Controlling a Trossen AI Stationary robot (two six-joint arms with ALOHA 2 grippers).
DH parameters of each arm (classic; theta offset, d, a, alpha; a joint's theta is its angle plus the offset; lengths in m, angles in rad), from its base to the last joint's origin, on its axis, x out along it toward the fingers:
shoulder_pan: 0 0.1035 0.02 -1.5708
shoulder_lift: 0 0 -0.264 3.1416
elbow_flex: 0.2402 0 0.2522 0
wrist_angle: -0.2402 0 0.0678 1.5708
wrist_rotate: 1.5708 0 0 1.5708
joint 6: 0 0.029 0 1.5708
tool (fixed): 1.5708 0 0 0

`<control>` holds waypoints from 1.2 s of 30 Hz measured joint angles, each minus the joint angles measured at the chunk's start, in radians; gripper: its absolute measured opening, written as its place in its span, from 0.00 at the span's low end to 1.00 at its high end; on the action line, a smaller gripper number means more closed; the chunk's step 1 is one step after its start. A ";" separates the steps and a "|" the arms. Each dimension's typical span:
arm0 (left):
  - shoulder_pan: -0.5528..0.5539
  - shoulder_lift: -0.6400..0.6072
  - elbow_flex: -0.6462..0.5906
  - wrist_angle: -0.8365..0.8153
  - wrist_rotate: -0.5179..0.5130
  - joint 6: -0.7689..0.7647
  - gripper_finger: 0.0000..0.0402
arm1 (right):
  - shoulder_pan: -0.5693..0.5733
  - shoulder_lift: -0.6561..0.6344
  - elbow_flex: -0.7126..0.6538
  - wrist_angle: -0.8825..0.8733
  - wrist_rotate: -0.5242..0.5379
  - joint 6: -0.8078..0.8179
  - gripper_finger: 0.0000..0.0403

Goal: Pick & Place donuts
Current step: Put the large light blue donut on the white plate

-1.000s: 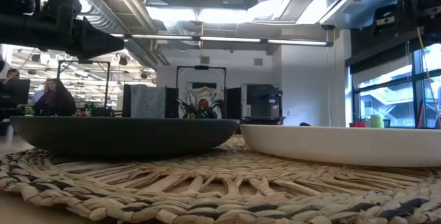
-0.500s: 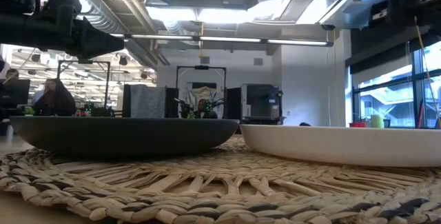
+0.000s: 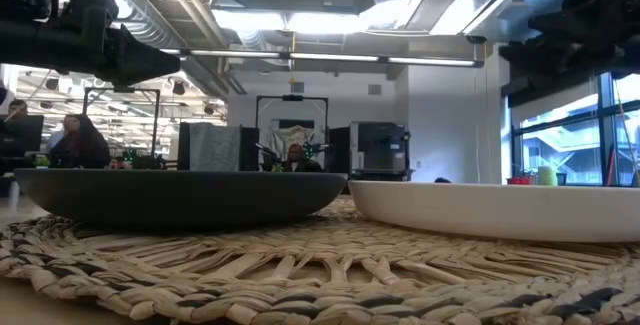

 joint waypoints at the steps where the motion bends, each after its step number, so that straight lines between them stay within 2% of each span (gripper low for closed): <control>1: 0.000 0.000 0.000 0.000 0.000 0.000 0.32 | 0.000 0.000 0.000 -0.001 0.018 0.003 0.72; 6: 0.000 0.000 0.000 0.000 0.000 0.015 0.32 | 0.000 0.000 0.000 0.074 0.064 0.009 0.82; 9: 0.000 0.000 0.000 0.000 0.000 0.028 0.32 | 0.000 0.000 0.020 0.123 0.096 0.122 0.83; 13: 0.000 0.000 0.000 0.000 0.000 0.018 0.32 | 0.000 0.038 0.101 0.062 0.099 0.111 0.83; 18: 0.000 0.000 0.000 0.000 0.005 0.017 0.32 | 0.000 0.180 0.283 0.017 0.088 0.015 0.83; 21: 0.000 0.000 0.000 0.000 0.005 0.017 0.32 | 0.000 0.307 0.438 -0.147 0.134 0.015 0.83; 25: 0.000 0.000 0.000 0.000 0.006 -0.032 0.32 | 0.000 0.508 0.658 -0.522 0.245 0.139 0.83; 28: 0.000 0.000 0.000 -0.001 0.008 -0.089 0.32 | 0.009 0.664 0.778 -0.801 0.234 0.267 0.83; 32: 0.000 0.000 0.000 -0.001 0.008 -0.127 0.32 | 0.062 0.837 0.856 -1.051 0.182 0.417 0.83; 36: 0.000 0.000 0.000 -0.001 0.008 -0.132 0.32 | 0.151 0.965 0.848 -1.155 0.182 0.569 0.83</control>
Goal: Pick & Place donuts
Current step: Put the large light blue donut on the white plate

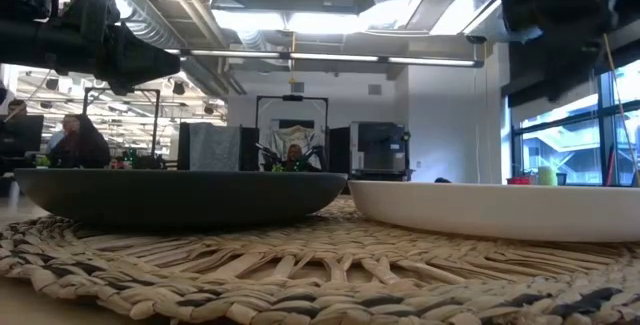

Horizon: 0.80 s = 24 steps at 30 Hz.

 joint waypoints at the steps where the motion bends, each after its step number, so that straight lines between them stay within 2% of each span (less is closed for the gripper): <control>1: 0.000 0.000 0.000 0.000 0.000 0.000 0.32 | 0.026 0.027 -0.007 -0.012 -0.001 0.041 0.83; 10: 0.000 0.000 0.000 0.001 0.000 0.000 0.32 | 0.234 0.191 -0.087 -0.032 -0.040 0.346 0.83; 18: 0.000 0.000 0.000 0.000 0.000 0.000 0.32 | 0.359 0.235 -0.168 0.076 -0.043 0.468 0.83; 24: 0.000 0.000 0.000 0.000 0.000 0.000 0.32 | 0.391 0.235 -0.248 0.176 -0.042 0.541 0.83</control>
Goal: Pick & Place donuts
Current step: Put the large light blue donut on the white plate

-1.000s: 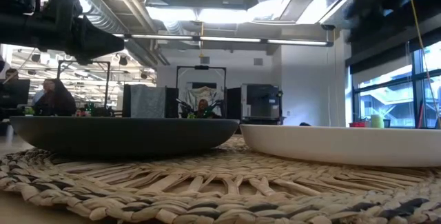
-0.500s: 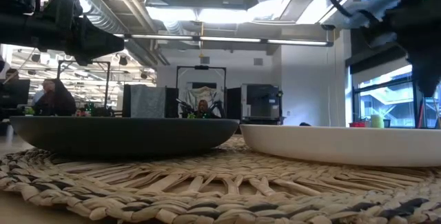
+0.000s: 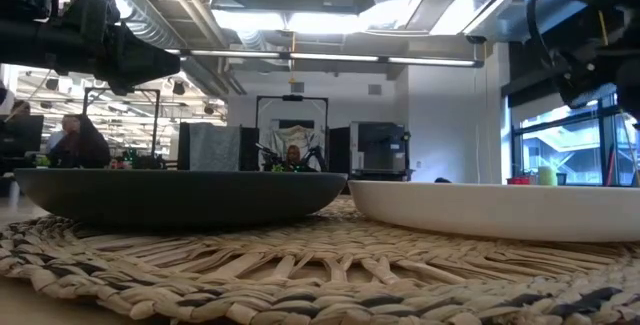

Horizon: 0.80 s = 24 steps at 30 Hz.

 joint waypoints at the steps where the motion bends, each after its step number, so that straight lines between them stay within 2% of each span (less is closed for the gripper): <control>1: 0.000 0.000 0.000 0.000 0.000 0.000 0.32 | 0.003 0.000 -0.012 0.002 0.000 0.010 0.83; 7: 0.000 0.000 0.000 0.000 0.000 0.000 0.32 | 0.003 0.000 -0.076 0.037 0.000 0.058 0.82; 11: 0.000 0.000 0.000 0.000 0.000 0.000 0.32 | 0.003 0.000 -0.102 0.086 -0.001 0.060 0.77; 16: 0.000 0.000 0.000 0.000 0.000 0.000 0.32 | 0.003 0.000 -0.106 0.102 -0.006 0.059 0.64; 24: 0.000 0.000 0.000 -0.001 0.000 0.000 0.32 | 0.003 0.000 -0.091 0.087 -0.008 0.034 0.37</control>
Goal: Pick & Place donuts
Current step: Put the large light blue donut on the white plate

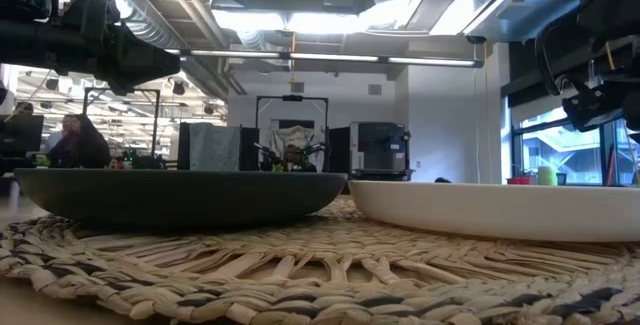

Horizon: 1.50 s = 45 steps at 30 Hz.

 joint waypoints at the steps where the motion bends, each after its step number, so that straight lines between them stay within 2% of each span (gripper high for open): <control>1: 0.000 0.000 0.000 0.000 0.000 0.000 0.32 | 0.000 0.000 0.005 -0.007 0.002 -0.005 0.34; 8: 0.000 0.000 0.000 0.000 0.000 0.000 0.32 | -0.001 0.000 0.110 -0.159 0.009 -0.035 0.16; 11: 0.000 0.000 0.000 0.000 0.000 0.000 0.32 | -0.001 0.000 0.185 -0.202 0.070 -0.034 0.12; 16: 0.000 0.000 0.000 0.000 0.000 0.000 0.32 | -0.002 0.000 0.299 -0.085 0.186 -0.187 0.10; 22: 0.000 0.000 0.000 0.000 0.000 0.000 0.32 | -0.039 0.031 0.379 0.148 0.220 -0.468 0.10; 26: 0.000 0.000 0.000 0.000 0.000 0.000 0.32 | -0.090 0.117 0.422 0.216 0.171 -0.613 0.10; 32: 0.000 0.000 0.000 0.000 0.000 0.000 0.32 | -0.169 0.288 0.485 0.211 0.081 -0.720 0.10; 36: 0.000 0.000 0.000 0.000 0.000 0.000 0.32 | -0.205 0.376 0.509 0.211 0.034 -0.735 0.10; 45: 0.000 0.000 0.000 0.000 0.000 0.000 0.32 | -0.253 0.472 0.520 0.208 0.026 -0.752 0.10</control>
